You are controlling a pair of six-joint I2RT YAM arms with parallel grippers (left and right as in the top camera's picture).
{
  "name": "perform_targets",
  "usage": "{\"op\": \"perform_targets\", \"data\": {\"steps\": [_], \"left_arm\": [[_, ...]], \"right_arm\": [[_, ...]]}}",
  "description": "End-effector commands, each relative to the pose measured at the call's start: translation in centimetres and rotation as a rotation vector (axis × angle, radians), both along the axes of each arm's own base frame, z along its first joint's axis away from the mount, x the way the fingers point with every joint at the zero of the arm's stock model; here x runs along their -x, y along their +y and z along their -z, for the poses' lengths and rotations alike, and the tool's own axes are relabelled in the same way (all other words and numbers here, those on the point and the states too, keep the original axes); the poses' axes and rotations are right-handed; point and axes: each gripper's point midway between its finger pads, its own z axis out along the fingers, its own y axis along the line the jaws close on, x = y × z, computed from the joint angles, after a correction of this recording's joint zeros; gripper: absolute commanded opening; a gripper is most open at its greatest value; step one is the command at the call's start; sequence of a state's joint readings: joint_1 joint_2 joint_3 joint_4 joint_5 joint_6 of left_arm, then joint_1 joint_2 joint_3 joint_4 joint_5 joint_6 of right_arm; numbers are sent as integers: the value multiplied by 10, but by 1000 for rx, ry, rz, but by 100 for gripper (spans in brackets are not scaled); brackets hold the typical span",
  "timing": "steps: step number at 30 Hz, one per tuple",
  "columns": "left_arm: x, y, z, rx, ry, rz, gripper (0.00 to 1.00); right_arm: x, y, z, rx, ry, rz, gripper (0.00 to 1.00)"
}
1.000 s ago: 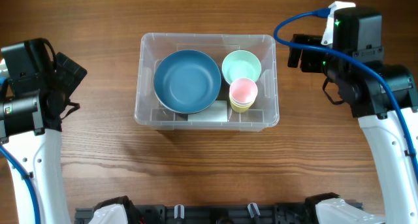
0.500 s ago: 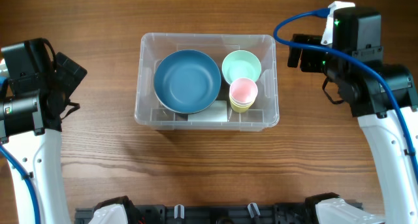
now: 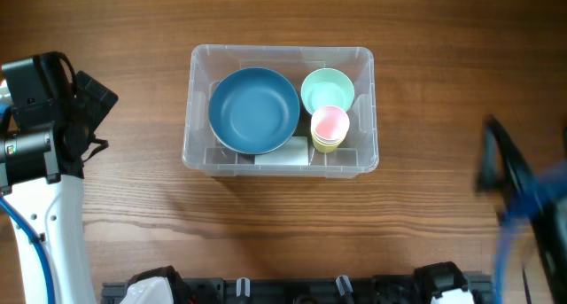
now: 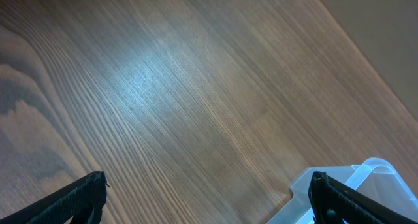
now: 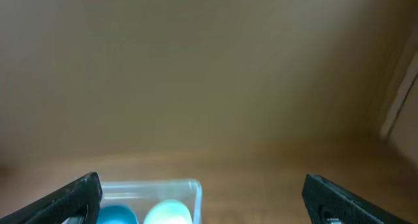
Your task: Pack container
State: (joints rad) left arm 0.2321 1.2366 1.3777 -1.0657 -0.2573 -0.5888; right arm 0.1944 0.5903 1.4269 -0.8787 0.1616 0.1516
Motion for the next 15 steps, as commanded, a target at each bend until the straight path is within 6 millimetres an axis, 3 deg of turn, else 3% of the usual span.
{"op": "perform_targets", "data": {"steps": [1, 3, 6, 15], "left_arm": [[0, 2, -7, -5, -21, -9, 100], [0, 2, -8, -5, -22, -9, 100], [0, 2, -7, -5, -21, -9, 100], [0, 2, -7, -5, -21, -9, 100]], "right_arm": [[30, -6, 31, 12, -32, 0, 100], [42, -8, 50, 13, -51, 1, 99], [39, -8, 79, 31, -74, 4, 100], [-29, 16, 145, 12, -178, -58, 100]]}}
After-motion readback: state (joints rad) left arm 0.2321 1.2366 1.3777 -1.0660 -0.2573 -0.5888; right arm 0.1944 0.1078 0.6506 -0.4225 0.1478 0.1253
